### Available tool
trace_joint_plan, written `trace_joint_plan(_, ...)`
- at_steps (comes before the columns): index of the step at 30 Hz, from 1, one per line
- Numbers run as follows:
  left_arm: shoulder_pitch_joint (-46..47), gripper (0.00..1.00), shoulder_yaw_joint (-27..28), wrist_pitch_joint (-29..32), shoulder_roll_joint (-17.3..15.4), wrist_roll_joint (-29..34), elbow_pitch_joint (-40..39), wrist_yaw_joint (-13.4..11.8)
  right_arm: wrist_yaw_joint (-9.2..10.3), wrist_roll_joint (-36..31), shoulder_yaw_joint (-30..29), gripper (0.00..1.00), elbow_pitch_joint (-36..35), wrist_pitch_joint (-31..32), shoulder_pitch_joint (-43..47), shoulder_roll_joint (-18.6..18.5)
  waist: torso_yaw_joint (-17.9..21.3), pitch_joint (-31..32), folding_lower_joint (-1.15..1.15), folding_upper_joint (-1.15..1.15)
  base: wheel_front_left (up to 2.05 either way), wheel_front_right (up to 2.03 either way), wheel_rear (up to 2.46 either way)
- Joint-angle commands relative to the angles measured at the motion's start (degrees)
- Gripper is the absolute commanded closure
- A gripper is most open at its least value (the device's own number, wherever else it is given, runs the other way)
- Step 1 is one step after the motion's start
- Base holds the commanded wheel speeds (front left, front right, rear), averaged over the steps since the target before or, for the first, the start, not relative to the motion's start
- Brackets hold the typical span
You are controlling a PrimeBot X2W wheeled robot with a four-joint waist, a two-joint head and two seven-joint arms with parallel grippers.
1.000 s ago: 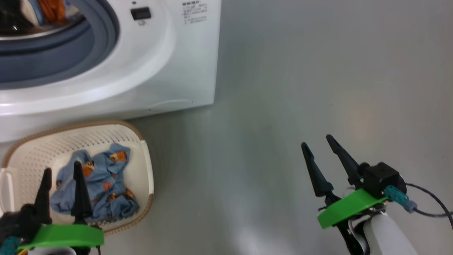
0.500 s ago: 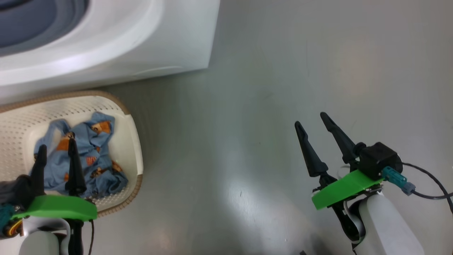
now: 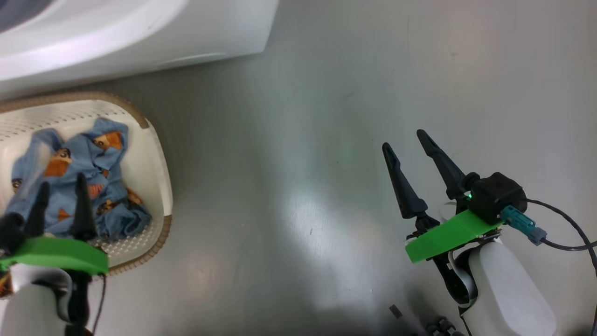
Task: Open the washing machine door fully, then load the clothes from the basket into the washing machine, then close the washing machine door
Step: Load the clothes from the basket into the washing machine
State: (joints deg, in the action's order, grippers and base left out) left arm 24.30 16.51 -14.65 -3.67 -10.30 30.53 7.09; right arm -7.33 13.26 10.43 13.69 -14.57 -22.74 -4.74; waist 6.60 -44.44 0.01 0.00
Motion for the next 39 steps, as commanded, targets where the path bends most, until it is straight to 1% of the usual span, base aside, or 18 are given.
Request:
trace_joint_plan(1, -0.03, 0.00, 1.87, -0.35, -2.35, 0.68, 0.04, 0.18, -0.16, 0.14, 1.42, 0.00, -1.17, -0.43, 0.50, 0.66, 0.50, -1.77, -0.01, 0.00, 0.00, 0.00, 0.00)
trace_joint_plan(7, 4.17, 0.00, 1.81, -0.35, -5.15, 1.09, 4.97, 0.29, -0.16, 0.46, 1.55, 0.00, -1.62, -0.43, -0.12, 0.85, 1.07, -4.93, -0.01, 0.00, 0.00, 0.00, 0.00)
trace_joint_plan(11, 6.00, 0.00, 1.32, -0.35, -6.64, 1.60, 8.57, 0.32, -0.16, 0.56, 1.55, 0.00, -1.73, -0.43, -0.48, 1.01, 1.29, -5.94, -0.01, 0.00, 0.00, 0.00, 0.00)
trace_joint_plan(18, 9.10, 0.00, 0.57, -0.35, -9.82, 2.50, 17.56, 0.32, -0.16, 0.96, 2.05, 0.00, -2.07, -0.43, -0.89, 1.38, 1.97, -7.38, -0.01, 0.00, 0.00, 0.00, 0.00)
trace_joint_plan(19, 10.24, 0.00, 0.25, -0.35, -10.99, 2.81, 19.21, 0.33, -0.16, 1.15, 2.19, 0.00, -2.32, -0.43, -0.99, 1.48, 2.30, -8.07, -0.01, 0.00, 0.00, 0.00, 0.00)
trace_joint_plan(24, 12.84, 0.00, -0.80, -0.35, -13.23, 3.31, 21.70, 0.35, -0.16, 1.67, 2.14, 0.00, -2.59, -0.43, -1.22, 1.65, 3.02, -9.68, -0.01, 0.00, 0.00, 0.00, 0.00)
trace_joint_plan(33, 15.88, 0.00, -2.56, -0.35, -16.08, 4.02, 26.39, 0.34, -0.16, 2.36, 2.59, 0.00, -2.68, -0.43, -1.44, 1.82, 4.16, -11.16, -0.01, 0.00, 0.00, 0.00, 0.00)
trace_joint_plan(39, 18.22, 0.00, -3.73, -0.23, -18.54, 5.14, 30.37, -0.59, -0.16, 3.75, 3.05, 0.00, -3.07, -0.43, -1.48, 1.85, 5.27, -12.42, -0.01, 0.00, 0.00, 0.00, 0.00)
